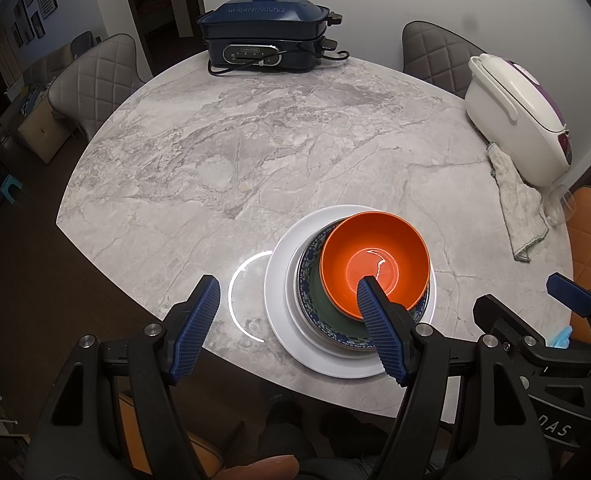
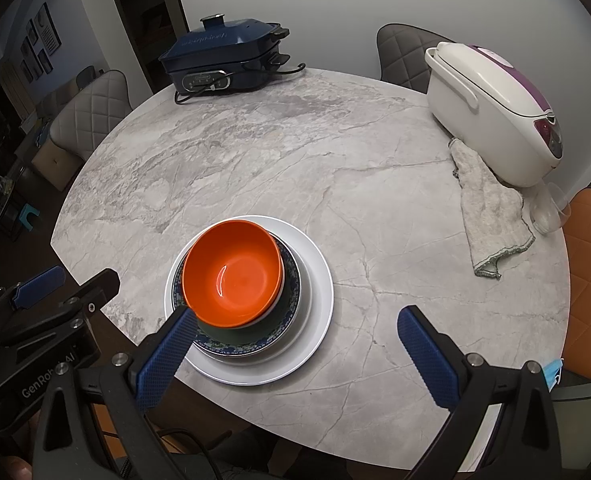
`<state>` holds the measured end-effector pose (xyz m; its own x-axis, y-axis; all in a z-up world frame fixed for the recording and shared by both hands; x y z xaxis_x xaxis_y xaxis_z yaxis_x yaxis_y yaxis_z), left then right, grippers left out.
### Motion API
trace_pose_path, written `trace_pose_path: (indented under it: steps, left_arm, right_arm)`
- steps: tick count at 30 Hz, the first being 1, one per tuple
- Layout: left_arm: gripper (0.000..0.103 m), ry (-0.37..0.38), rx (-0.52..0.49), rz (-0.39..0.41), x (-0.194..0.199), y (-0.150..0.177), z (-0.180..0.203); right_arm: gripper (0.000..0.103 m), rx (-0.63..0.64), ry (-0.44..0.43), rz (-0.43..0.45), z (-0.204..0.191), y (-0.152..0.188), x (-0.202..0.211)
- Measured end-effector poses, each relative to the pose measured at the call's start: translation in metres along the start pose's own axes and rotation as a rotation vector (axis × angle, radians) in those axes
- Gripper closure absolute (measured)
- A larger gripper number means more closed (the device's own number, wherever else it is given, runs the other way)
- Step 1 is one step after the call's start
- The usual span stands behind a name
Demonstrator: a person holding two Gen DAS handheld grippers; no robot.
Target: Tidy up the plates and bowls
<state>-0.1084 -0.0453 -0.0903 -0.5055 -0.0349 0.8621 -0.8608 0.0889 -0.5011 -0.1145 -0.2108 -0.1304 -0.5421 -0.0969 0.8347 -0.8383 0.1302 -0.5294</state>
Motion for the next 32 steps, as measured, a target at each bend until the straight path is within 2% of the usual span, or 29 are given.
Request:
trace_pose_path:
  steps: [32]
  left_arm:
    - [0.033, -0.012, 0.042, 0.027, 0.005, 0.0, 0.013]
  right_arm:
    - [0.0, 0.006, -0.011, -0.015, -0.003, 0.001, -0.008]
Point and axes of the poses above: each gripper's, at about its wrist camera, not at the fingertips, and x roughly against the way its jaws point, z to its right, y to its underside, the point moved 1 cm from there along -x, roughly the way its jaws point, and after that the axes turned 6 degrees about -x, right-handed, at the moved point
